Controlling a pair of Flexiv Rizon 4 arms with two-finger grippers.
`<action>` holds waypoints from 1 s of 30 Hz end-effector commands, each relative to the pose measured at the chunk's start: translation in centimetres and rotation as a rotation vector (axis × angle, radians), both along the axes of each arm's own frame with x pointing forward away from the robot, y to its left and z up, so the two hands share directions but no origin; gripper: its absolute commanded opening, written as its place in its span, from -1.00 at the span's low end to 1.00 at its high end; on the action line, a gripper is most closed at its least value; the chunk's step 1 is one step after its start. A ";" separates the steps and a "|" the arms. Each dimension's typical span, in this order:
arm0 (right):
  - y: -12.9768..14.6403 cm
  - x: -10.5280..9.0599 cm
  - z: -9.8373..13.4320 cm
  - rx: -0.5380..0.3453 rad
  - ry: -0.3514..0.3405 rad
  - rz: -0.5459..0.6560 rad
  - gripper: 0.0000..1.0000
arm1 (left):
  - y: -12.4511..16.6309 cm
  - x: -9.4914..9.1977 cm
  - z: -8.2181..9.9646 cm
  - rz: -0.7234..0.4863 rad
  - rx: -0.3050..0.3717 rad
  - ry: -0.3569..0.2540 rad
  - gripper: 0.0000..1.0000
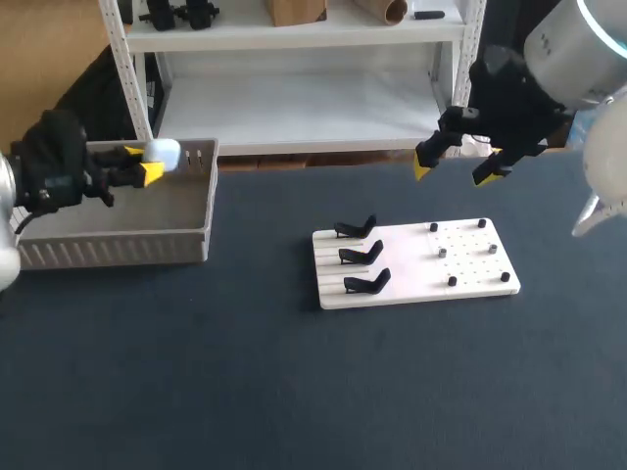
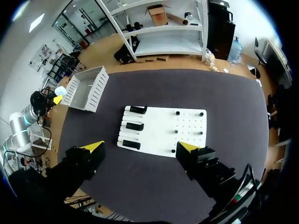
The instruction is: Pick up each earbud case from the left stands, insert the matching earbuds, close the lid, and place the case in the box.
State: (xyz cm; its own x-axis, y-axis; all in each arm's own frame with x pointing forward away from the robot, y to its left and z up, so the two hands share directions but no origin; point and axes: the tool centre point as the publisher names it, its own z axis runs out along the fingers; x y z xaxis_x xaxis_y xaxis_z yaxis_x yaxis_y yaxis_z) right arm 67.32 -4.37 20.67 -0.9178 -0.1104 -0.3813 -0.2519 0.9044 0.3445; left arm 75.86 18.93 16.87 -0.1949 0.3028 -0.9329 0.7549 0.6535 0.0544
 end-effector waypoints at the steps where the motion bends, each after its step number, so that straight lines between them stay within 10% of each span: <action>1: -0.1 -0.4 0.0 -0.002 -0.010 -0.008 1.00 | 0.8 3.9 -2.0 0.183 0.045 -0.007 -1.00; 12: -0.1 -0.4 0.0 -0.002 -0.010 -0.008 1.00 | 4.2 8.0 -4.8 0.113 0.022 0.067 -1.00; 14: -0.1 -0.4 0.0 -0.002 -0.010 -0.008 1.00 | 3.6 7.6 -4.7 0.080 0.035 0.063 0.11; 15: -0.1 -0.4 0.0 -0.002 -0.010 -0.008 1.00 | 3.4 7.3 -4.6 0.071 0.041 0.062 1.00; 30: -0.1 -0.4 0.0 -0.002 -0.010 -0.008 1.00 | 0.8 3.8 -3.8 -0.110 -0.043 0.025 1.00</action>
State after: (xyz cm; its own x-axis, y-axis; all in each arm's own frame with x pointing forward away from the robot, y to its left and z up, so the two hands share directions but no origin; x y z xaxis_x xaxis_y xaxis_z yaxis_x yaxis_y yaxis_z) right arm 67.30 -4.40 20.65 -0.9171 -0.1092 -0.3835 -0.2518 0.9044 0.3444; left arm 79.88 18.96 13.31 -0.1922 0.2874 -0.9383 0.7835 0.6207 0.0296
